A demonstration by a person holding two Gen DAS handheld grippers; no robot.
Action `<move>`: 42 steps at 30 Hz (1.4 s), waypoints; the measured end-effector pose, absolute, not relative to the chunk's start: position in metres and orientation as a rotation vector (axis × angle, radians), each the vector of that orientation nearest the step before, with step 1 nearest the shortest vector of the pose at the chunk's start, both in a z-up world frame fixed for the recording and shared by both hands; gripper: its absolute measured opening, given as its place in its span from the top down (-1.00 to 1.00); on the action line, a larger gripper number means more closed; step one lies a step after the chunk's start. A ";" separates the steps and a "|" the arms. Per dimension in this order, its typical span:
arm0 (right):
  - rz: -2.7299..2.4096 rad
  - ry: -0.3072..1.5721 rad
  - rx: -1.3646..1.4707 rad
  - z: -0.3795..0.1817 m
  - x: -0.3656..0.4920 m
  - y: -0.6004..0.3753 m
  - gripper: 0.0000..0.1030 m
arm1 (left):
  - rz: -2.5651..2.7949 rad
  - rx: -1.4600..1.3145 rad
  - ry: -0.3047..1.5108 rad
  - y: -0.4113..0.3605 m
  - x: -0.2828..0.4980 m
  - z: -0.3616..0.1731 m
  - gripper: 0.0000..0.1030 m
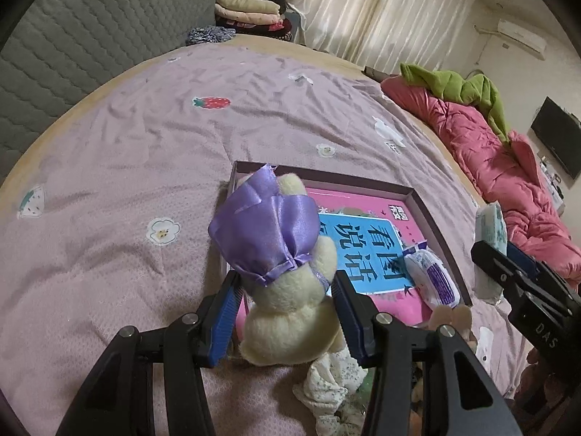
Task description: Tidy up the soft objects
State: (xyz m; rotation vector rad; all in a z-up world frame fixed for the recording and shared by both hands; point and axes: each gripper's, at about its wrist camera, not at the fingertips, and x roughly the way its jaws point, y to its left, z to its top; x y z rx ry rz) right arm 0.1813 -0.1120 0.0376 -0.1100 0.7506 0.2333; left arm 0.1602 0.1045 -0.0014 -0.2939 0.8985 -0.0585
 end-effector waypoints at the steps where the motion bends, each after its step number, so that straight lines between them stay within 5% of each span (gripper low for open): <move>1: 0.229 0.751 -0.118 0.037 0.183 -0.111 -0.12 | -0.061 -0.295 0.902 0.106 0.162 -0.004 0.01; 42: 0.233 1.002 -0.292 -0.046 0.231 -0.052 -0.13 | -0.114 -0.271 1.006 0.109 0.187 -0.050 0.01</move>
